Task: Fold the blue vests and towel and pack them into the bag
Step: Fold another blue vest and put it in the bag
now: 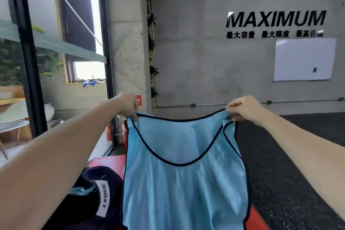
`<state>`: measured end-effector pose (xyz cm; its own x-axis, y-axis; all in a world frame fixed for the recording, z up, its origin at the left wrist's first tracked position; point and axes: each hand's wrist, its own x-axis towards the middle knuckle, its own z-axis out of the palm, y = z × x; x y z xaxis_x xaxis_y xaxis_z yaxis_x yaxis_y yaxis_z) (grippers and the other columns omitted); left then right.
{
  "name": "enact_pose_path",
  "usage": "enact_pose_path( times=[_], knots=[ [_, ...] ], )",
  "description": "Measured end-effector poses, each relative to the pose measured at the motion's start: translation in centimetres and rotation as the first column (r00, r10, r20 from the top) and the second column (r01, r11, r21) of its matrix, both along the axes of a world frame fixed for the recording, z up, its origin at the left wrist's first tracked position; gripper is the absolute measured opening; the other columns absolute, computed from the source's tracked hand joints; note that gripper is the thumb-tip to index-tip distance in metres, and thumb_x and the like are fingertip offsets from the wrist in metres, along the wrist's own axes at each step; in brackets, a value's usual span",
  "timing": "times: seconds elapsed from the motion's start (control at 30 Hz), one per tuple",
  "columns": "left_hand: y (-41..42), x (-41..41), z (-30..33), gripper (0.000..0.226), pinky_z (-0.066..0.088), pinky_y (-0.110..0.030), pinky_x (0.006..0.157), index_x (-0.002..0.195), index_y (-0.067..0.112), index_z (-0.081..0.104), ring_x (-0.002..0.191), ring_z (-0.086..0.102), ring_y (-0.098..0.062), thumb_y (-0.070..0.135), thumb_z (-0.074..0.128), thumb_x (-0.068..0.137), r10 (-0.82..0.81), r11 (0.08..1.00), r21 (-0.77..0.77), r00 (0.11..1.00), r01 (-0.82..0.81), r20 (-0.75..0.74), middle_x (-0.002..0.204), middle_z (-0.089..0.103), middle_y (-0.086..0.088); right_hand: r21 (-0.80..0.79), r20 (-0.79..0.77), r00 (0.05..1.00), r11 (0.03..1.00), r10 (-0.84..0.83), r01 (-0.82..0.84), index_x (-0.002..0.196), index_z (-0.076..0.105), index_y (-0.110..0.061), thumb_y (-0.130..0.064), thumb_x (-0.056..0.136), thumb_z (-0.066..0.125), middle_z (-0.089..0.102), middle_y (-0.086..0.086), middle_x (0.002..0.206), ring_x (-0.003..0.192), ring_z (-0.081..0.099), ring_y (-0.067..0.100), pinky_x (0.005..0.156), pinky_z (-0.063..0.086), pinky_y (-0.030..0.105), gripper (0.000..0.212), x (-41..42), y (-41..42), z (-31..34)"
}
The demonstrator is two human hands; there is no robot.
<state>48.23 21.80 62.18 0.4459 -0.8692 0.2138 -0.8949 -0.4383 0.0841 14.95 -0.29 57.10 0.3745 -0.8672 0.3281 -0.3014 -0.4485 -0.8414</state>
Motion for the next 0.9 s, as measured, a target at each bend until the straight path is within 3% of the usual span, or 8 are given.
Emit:
enact_pose_path(
  times=[0.17, 0.33, 0.47, 0.53, 0.6, 0.67, 0.77, 0.9],
  knots=[
    [-7.3, 4.6, -7.1, 0.020, 0.039, -0.015, 0.041, 0.075, 0.012, 0.068, 0.046, 0.058, -0.004, 0.023, 0.085, 0.079, 0.050, 0.999, 0.006, 0.986, -0.049, -0.156, 0.060, 0.062, 0.005, 0.105, -0.063, 0.998, 0.994, -0.001, 0.008, 0.094, 0.073, -0.002, -0.004, 0.089, 0.073, 0.074, 0.019, 0.087, 0.070, 0.075, 0.021, 0.066, 0.064, 0.032, 0.005, 4.7, -6.9, -7.1],
    [-14.7, 8.7, -13.3, 0.022, 0.063, -0.037, 0.072, 0.102, -0.003, 0.069, 0.080, 0.073, -0.026, 0.005, 0.076, 0.083, 0.101, 0.981, -0.107, 0.899, -0.161, -0.427, 0.081, 0.069, -0.009, 0.215, -0.091, 0.995, 0.975, -0.043, 0.062, 0.091, 0.074, -0.003, -0.005, 0.089, 0.074, 0.075, 0.019, 0.087, 0.073, 0.076, 0.025, 0.067, 0.064, 0.032, 0.003, 9.6, -13.5, -13.0],
    [-19.9, 10.6, -16.3, 0.019, 0.050, -0.030, 0.067, 0.104, -0.001, 0.072, 0.086, 0.065, -0.030, 0.004, 0.060, 0.091, 0.118, 0.883, -0.389, 0.925, -0.264, -0.360, 0.100, 0.071, -0.015, 0.204, 0.041, 0.994, 0.975, -0.101, 0.091, 0.083, 0.072, -0.008, -0.005, 0.089, 0.072, 0.073, 0.021, 0.097, 0.086, 0.074, 0.030, 0.078, 0.062, 0.038, 0.007, 13.9, -18.7, -15.6],
    [-22.0, 11.1, -17.3, 0.022, 0.043, -0.025, 0.072, 0.108, 0.004, 0.074, 0.089, 0.061, -0.025, 0.005, 0.061, 0.091, 0.098, 0.863, -0.440, 0.937, -0.248, -0.335, 0.105, 0.071, -0.009, 0.095, 0.015, 0.998, 0.994, -0.062, 0.060, 0.100, 0.074, -0.014, -0.015, 0.089, 0.072, 0.071, 0.009, 0.107, 0.096, 0.069, 0.025, 0.088, 0.058, 0.041, 0.011, 15.7, -20.7, -16.5],
    [-23.7, 11.8, -18.6, 0.035, 0.043, -0.023, 0.079, 0.125, 0.009, 0.068, 0.100, 0.062, -0.024, 0.013, 0.066, 0.089, 0.046, 0.895, -0.404, 0.940, -0.190, -0.339, 0.118, 0.069, -0.010, 0.047, -0.082, 0.996, 0.999, 0.022, -0.018, 0.135, 0.058, -0.021, -0.021, 0.091, 0.071, 0.055, -0.003, 0.126, 0.109, 0.058, 0.018, 0.094, 0.051, 0.039, 0.045, 17.1, -21.3, -17.3],
    [-24.7, 12.1, -20.2, 0.057, 0.046, -0.030, 0.094, 0.141, 0.010, 0.055, 0.120, 0.058, -0.030, 0.020, 0.070, 0.087, 0.005, 0.938, -0.320, 0.933, -0.129, -0.360, 0.134, 0.061, -0.013, 0.064, -0.143, 0.985, 0.994, 0.093, -0.084, 0.148, 0.043, -0.026, -0.024, 0.092, 0.071, 0.047, -0.006, 0.135, 0.115, 0.052, 0.014, 0.099, 0.047, 0.036, 0.063, 17.9, -21.2, -18.4],
    [-24.8, 11.6, -22.9, 0.059, 0.036, -0.035, 0.113, 0.145, 0.011, 0.052, 0.135, 0.047, -0.033, 0.020, 0.069, 0.089, -0.021, 0.974, -0.222, 0.950, -0.052, -0.313, 0.147, 0.053, -0.012, 0.045, -0.283, 0.951, 0.992, 0.126, -0.118, 0.145, 0.049, -0.023, -0.024, 0.091, 0.073, 0.049, 0.000, 0.144, 0.116, 0.057, 0.018, 0.097, 0.048, 0.037, 0.059, 18.0, -20.5, -21.1],
    [-22.9, 9.7, -26.7, 0.051, 0.034, -0.036, 0.115, 0.140, 0.015, 0.058, 0.136, 0.046, -0.030, 0.018, 0.066, 0.089, -0.078, 0.985, -0.171, 0.940, 0.021, -0.332, 0.144, 0.056, -0.005, 0.057, -0.310, 0.942, 0.992, 0.129, -0.117, 0.134, 0.060, -0.022, -0.023, 0.089, 0.073, 0.061, 0.000, 0.137, 0.106, 0.062, 0.014, 0.096, 0.054, 0.042, 0.047, 17.1, -18.1, -24.3]
  ],
)
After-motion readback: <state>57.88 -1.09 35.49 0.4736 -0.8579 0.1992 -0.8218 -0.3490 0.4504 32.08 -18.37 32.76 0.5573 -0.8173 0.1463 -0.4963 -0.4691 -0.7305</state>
